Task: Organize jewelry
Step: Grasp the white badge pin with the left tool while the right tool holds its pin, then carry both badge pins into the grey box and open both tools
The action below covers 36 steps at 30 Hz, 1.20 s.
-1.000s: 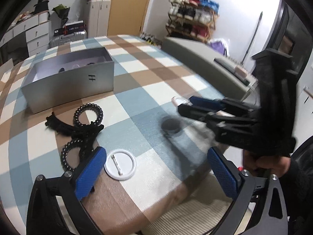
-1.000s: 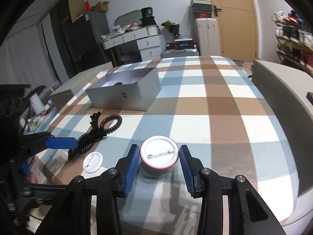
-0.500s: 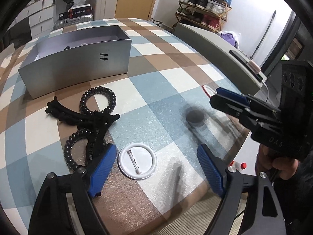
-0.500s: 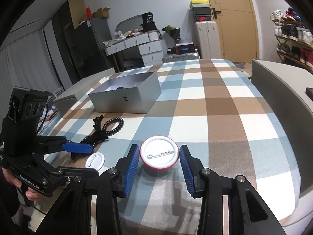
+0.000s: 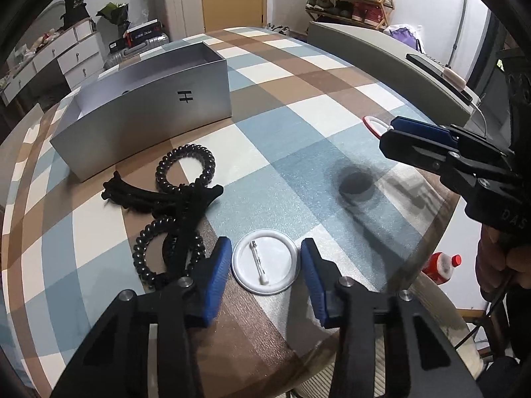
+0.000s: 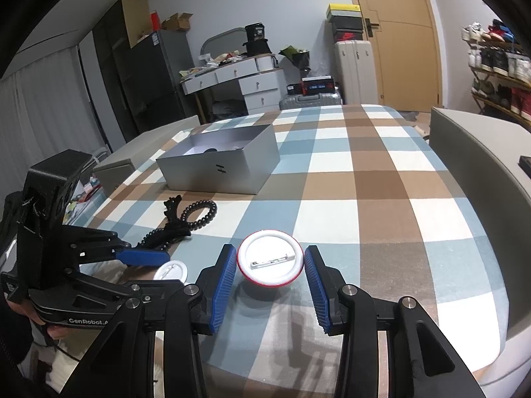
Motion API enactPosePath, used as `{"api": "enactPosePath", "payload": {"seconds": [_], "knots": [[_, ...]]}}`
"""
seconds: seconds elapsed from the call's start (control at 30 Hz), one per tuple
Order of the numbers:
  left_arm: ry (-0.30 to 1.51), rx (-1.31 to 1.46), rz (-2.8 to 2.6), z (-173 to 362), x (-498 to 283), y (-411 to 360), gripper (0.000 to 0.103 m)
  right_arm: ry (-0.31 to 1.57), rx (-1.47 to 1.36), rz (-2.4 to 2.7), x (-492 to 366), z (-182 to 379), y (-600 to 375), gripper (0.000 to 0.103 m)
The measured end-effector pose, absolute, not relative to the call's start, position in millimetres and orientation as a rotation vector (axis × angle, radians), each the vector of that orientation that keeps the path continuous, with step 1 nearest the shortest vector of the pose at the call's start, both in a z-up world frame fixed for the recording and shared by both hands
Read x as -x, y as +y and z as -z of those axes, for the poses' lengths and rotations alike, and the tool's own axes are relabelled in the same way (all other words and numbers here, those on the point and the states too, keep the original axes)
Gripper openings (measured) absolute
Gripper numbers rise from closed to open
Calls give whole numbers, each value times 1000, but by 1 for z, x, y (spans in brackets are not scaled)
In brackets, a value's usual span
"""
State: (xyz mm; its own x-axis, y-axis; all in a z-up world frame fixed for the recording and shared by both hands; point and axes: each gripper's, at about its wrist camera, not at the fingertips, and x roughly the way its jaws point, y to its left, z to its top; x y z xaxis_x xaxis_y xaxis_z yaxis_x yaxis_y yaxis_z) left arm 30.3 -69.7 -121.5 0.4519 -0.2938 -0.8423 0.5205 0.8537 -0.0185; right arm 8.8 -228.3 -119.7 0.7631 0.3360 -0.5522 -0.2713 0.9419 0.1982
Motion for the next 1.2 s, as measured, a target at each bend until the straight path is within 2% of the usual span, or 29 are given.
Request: {"api": "enactPosePath", "payload": {"seconds": [0.27,0.53,0.83,1.2], "knots": [[987,-233,498,115,-27,-69,37,618,-105,-326,-8,116,-226,41],[876,-188,461,80,-28,-53,37,616,-118,-357,-16,105,-220,41],[774,-74,348,46,-64,-14,37,581,-115,-419,-47,83,-200,41],[750,-7,300,46,-103,8,37,544,-134,-472,-100,63,-172,41]]}}
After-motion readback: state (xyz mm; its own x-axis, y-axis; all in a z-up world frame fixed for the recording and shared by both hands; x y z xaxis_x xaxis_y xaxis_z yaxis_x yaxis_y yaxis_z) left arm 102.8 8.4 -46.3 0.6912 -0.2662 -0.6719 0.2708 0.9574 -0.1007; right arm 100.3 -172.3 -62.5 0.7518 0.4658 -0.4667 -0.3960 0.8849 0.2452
